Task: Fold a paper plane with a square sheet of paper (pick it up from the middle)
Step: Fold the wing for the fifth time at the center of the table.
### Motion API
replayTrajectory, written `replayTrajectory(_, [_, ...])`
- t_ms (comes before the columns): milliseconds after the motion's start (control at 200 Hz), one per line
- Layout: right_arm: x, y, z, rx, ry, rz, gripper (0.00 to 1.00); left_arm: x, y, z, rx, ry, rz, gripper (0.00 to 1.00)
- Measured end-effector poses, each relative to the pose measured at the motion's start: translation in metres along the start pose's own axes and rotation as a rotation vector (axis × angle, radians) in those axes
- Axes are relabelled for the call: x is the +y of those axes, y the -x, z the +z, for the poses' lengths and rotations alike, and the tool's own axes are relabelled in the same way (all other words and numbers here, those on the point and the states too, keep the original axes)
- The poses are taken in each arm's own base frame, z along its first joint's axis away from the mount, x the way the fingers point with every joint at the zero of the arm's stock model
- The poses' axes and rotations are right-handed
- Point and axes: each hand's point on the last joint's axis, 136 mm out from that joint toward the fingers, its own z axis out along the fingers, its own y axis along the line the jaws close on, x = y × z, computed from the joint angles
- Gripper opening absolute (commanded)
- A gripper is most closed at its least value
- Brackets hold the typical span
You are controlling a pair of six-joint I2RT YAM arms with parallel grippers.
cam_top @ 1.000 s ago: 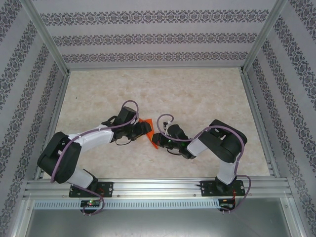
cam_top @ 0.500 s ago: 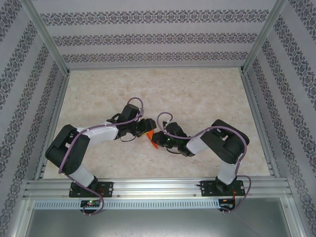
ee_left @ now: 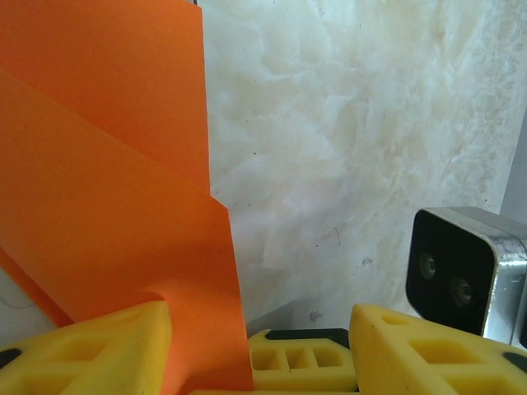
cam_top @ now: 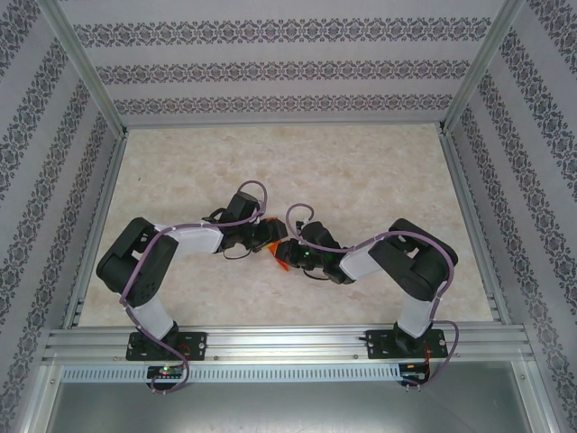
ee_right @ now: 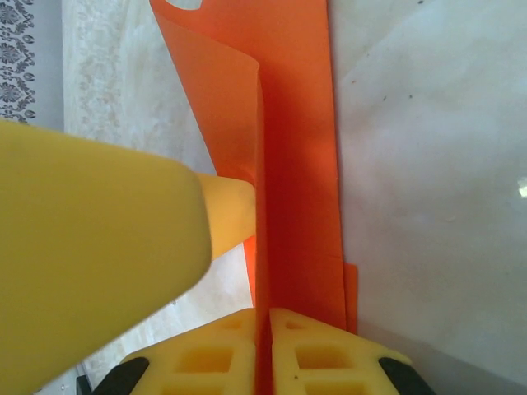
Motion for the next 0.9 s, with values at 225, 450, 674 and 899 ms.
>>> replayTrajectory(225, [-0.002, 0.000, 0.000, 0.007, -0.019, -0.007, 0.08, -0.012, 0.004, -0.009, -0.026, -0.025, 0.018, 0.63])
replayTrajectory(450, [-0.003, 0.000, 0.001, 0.010, -0.030, -0.007, 0.06, -0.020, 0.010, -0.009, -0.023, -0.048, 0.023, 0.63])
replayTrajectory(674, [-0.003, 0.000, 0.001, 0.018, -0.043, -0.004, 0.08, -0.005, 0.005, 0.003, 0.009, -0.015, 0.002, 0.62])
replayTrajectory(899, [-0.002, 0.000, -0.001, 0.022, -0.057, -0.002, 0.15, 0.002, 0.004, 0.010, 0.024, -0.001, -0.006, 0.62])
